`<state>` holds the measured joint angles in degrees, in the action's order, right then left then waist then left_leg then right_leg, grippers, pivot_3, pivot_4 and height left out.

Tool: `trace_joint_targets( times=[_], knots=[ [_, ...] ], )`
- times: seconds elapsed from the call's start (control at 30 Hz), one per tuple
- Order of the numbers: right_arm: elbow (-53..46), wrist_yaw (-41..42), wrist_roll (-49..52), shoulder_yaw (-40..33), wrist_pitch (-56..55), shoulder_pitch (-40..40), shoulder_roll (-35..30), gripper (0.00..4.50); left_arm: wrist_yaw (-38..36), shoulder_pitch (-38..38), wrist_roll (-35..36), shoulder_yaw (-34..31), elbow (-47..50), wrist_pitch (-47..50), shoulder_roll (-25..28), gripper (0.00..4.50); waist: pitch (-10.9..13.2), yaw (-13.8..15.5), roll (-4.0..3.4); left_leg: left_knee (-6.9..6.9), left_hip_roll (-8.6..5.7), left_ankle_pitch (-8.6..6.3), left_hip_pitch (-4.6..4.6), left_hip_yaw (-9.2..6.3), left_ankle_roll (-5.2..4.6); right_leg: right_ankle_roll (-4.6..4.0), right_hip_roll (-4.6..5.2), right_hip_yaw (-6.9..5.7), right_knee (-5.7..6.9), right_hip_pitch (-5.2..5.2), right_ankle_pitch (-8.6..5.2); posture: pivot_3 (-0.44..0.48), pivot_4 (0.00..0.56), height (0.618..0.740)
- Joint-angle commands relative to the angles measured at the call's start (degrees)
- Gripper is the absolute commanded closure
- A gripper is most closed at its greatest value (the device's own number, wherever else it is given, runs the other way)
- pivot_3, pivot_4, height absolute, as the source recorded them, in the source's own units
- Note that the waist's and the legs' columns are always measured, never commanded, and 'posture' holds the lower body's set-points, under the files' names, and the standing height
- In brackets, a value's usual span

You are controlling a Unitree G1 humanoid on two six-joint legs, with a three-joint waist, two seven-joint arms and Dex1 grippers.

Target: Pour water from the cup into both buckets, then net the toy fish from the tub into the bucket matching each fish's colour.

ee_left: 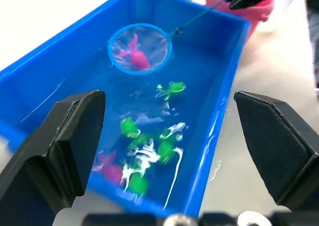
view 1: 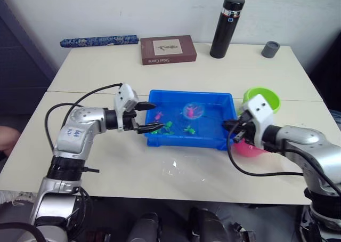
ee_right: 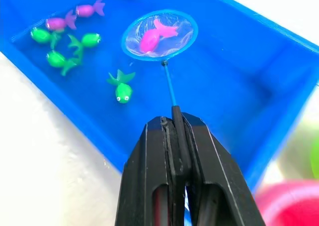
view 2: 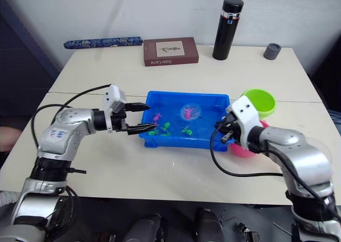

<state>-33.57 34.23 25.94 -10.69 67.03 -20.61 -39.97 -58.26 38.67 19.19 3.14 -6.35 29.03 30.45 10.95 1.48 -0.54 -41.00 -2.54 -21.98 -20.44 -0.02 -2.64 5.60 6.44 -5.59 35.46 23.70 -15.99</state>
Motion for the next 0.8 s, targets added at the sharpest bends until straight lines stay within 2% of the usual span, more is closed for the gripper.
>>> trace_joint_targets(
  times=[0.03, 0.37, 0.63, 0.7, 0.8],
  knots=[
    [-6.9, -1.5, 2.7, -7.3, 4.3, 2.8, -0.8, 4.5, -2.4, 3.4, 0.3, 1.2, -2.7, -2.7, -1.6, 0.05, 0.0, 0.0, 0.0, 0.0, 0.0, 0.0, 0.01, 0.0, 0.0, 0.0, 0.0, 0.0, 0.0, -0.01, 0.0, 0.0, 0.15, 0.74],
    [-25.4, -3.8, 8.6, -29.5, 14.6, 16.0, 2.6, 4.5, -9.9, 12.9, -1.9, 6.6, -16.6, -10.9, -10.3, 0.05, 0.0, 0.2, 0.0, 0.0, -0.01, 0.0, -0.01, 0.03, -0.01, 0.01, -0.04, 0.01, 0.01, -0.01, 0.0, 0.0, 0.15, 0.74],
    [-26.4, -11.9, 27.8, -52.7, 5.7, 35.7, -3.5, 4.5, -15.2, 18.3, -3.1, 8.3, -25.0, -16.3, -15.7, 0.05, 0.0, 0.5, 0.0, 0.06, -0.03, 0.01, 0.01, 0.08, -0.05, 0.02, -0.05, 0.02, -0.01, -0.04, 0.01, 0.0, 0.15, 0.74],
    [-26.4, -14.9, 30.7, -55.6, 1.9, 41.4, -5.2, 4.5, -16.1, 19.0, -3.4, 8.3, -26.1, -17.1, -16.7, 0.05, 0.0, 0.4, 0.01, 0.06, -0.02, 0.02, 0.05, 0.09, -0.07, 0.03, -0.04, 0.04, 0.0, -0.07, 0.01, 0.0, 0.15, 0.74],
    [-26.4, -18.7, 31.3, -55.5, -5.5, 49.8, -8.6, 4.5, -16.7, 19.6, -3.7, 8.2, -27.0, -17.8, -18.0, 0.05, 0.0, 0.4, 0.02, 0.11, 0.0, 0.02, 0.12, 0.16, -0.07, 0.03, -0.01, 0.15, -0.02, -0.1, 0.01, 0.0, 0.15, 0.74]
  ],
)
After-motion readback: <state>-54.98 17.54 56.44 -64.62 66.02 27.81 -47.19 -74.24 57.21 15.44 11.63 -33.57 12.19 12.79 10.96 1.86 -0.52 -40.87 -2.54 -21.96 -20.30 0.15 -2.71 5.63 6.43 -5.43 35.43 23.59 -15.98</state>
